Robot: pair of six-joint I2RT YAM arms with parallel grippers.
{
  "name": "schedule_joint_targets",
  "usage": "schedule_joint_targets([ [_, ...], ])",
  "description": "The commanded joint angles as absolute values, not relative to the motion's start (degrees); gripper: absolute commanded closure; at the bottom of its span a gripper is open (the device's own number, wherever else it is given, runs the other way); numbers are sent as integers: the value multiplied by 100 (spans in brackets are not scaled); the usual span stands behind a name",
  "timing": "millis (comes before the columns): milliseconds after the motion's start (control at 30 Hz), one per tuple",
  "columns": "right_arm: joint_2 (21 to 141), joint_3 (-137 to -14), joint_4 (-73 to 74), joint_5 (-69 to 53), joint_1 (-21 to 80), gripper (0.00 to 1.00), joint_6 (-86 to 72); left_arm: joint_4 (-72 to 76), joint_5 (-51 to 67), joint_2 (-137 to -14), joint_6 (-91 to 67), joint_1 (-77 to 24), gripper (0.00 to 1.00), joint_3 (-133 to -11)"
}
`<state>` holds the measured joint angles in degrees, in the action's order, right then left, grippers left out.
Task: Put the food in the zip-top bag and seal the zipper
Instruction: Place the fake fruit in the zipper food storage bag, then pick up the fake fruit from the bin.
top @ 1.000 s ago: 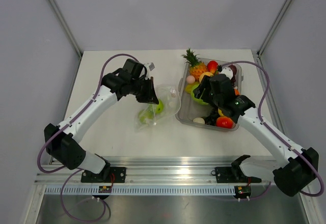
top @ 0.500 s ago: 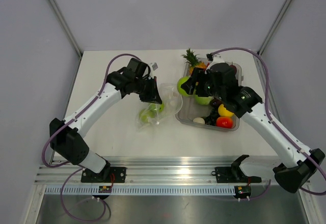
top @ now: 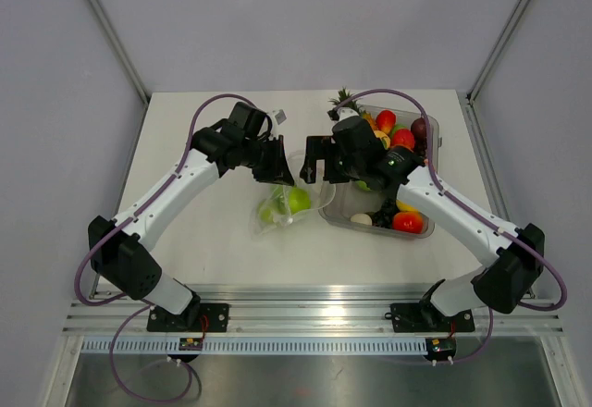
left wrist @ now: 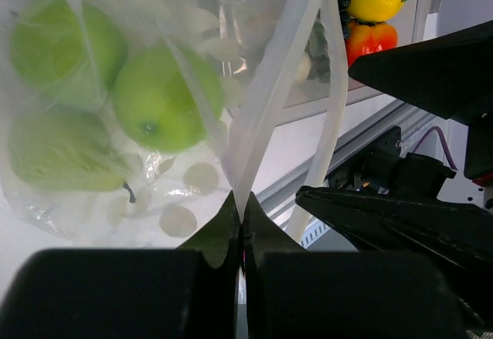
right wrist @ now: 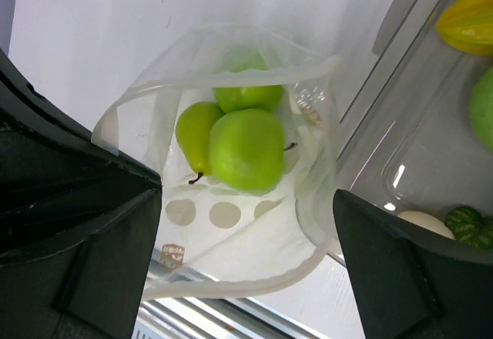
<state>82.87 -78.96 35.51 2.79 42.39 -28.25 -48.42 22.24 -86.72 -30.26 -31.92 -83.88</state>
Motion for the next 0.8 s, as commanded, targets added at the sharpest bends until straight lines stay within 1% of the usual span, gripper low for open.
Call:
schedule_joint_targets([
  [0,7877,-8200,3542,998,4298,1,-2681,-4790,2250,-8455,-2944,-3217,100,-8613],
  [67,7691,-7999,3542,1501,4272,1,-2777,-4799,2224,-8464,-2936,-3217,100,-8587],
  [100,7490,-7911,3551,1964,4228,8,-2795,-4799,2215,-8464,-2927,-3217,100,-8578],
  [167,7374,-7595,3612,2336,4070,13,-2821,-4808,2197,-8455,-2918,-3217,100,-8569],
  [233,7365,-7218,3647,2443,3623,17,-2778,-4808,2197,-8455,-2918,-3217,100,-8569],
  [300,7470,-6962,3560,2592,3359,17,-2532,-4808,2188,-8438,-2918,-3217,100,-8561],
  [433,7970,-6627,3340,2917,3305,2,-1794,-4808,2189,-8455,-2918,-3217,100,-8561],
  [467,8085,-6627,3296,3014,3313,0,-1610,-4808,2197,-8464,-2927,-3208,100,-8561],
  [633,8674,-6530,2638,3006,3235,0,-1187,-4816,2171,-8473,-2927,-3208,100,-8552],
  [767,9148,-6627,2339,3313,3208,0,-793,-4860,2145,-8481,-2883,-3208,100,-8561],
])
